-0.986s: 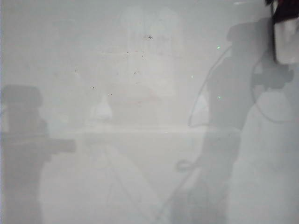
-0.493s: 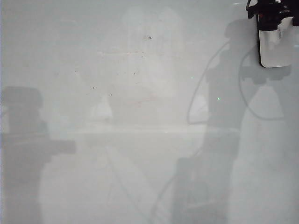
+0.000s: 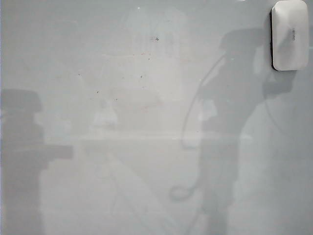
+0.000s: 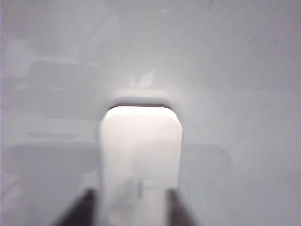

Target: Grab the whiteboard eraser that is attached to the surface of the whiteboard and use it to clean the writing on the whiteboard.

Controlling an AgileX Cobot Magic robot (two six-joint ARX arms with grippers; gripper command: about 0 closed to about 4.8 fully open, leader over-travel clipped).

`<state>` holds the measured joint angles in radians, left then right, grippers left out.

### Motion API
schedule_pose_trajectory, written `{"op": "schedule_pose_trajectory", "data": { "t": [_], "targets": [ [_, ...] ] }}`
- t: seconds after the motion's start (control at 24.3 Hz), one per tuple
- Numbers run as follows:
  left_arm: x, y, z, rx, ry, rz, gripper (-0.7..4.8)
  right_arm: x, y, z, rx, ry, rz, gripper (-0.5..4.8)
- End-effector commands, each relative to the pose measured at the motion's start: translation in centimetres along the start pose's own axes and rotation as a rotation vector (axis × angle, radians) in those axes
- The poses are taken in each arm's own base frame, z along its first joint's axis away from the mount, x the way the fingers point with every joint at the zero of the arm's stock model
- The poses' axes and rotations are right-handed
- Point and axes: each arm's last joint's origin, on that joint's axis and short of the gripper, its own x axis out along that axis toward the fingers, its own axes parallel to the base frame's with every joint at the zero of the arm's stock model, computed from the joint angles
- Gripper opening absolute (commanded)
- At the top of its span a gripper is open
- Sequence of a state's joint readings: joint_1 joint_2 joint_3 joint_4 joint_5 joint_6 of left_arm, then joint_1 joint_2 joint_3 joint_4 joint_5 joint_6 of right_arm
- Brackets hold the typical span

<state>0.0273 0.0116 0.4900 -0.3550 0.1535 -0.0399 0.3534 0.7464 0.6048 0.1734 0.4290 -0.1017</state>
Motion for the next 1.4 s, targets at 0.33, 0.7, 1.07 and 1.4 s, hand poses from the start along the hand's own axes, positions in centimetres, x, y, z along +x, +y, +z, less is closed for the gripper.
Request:
{"op": "schedule_pose_trajectory", "data": {
  "t": [0.33,0.7,1.07,1.4],
  "targets": [
    [2.9,0.9,-5.8,0.018,-0.008,0.06,-0.05,-7.6,-2.7,1.3,0.271,-0.055,0.102,-0.01],
    [4.0,1.2,-10.6,-0.006,0.036,0.062,-0.05,-8.2,-2.7,0.8,0.26,-0.038,0.215,0.0],
    [4.0,1.3,-12.7,-0.019,0.143,0.064,-0.05,-6.3,-0.4,-4.6,0.159,-0.011,0.407,0.0],
    [4.0,1.3,-12.7,-0.019,0.145,0.065,-0.05,-6.0,0.2,-8.4,0.147,0.141,0.434,0.0]
  ]
}}
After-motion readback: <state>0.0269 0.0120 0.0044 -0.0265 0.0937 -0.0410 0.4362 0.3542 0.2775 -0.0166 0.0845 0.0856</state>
